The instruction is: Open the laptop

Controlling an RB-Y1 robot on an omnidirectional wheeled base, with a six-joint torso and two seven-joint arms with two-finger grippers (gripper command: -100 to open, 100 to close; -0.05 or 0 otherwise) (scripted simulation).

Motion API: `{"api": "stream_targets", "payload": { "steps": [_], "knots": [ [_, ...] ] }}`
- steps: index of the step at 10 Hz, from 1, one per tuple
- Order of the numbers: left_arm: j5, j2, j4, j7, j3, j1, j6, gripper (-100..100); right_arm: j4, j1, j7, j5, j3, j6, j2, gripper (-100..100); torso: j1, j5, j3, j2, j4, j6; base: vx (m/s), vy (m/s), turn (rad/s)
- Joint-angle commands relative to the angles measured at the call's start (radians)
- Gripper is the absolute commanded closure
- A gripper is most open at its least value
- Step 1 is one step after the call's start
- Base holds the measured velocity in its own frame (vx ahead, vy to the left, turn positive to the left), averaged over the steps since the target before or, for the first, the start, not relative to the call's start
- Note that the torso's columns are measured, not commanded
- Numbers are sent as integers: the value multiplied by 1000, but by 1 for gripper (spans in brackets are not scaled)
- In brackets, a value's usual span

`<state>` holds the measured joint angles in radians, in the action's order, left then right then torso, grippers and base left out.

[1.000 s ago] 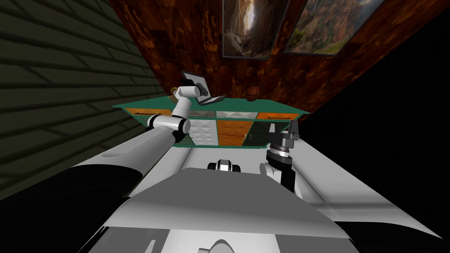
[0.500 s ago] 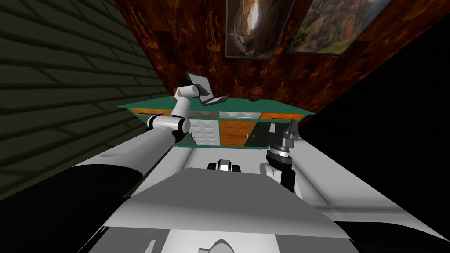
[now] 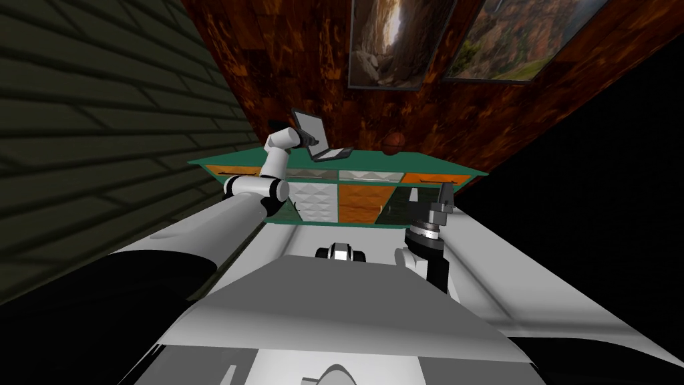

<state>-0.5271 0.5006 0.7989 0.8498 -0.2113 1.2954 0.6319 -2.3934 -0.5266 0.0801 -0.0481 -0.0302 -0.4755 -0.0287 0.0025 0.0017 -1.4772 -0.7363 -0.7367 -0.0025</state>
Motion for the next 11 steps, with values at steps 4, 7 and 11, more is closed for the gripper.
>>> {"api": "stream_targets", "payload": {
  "steps": [4, 7, 11],
  "knots": [
    [-55, -6, -22, 61, -47, 11, 18, -100, 0, 0, 0, 0, 0, 0, 0, 0, 9, 5, -2, 3, 3, -5, 13, 71, 8],
    [-52, -2, -11, 67, -44, 17, 30, 100, 0, 0, 0, 0, 0, 0, 0, 0, -3, -2, -1, 1, 0, 2, 45, -28, -18],
    [5, 1, -42, -34, 14, 14, -48, 100, 0, 0, 0, 0, 0, 0, 0, 0, -2, -2, 4, -6, -3, 2, -64, 0, -117]
  ]
}}
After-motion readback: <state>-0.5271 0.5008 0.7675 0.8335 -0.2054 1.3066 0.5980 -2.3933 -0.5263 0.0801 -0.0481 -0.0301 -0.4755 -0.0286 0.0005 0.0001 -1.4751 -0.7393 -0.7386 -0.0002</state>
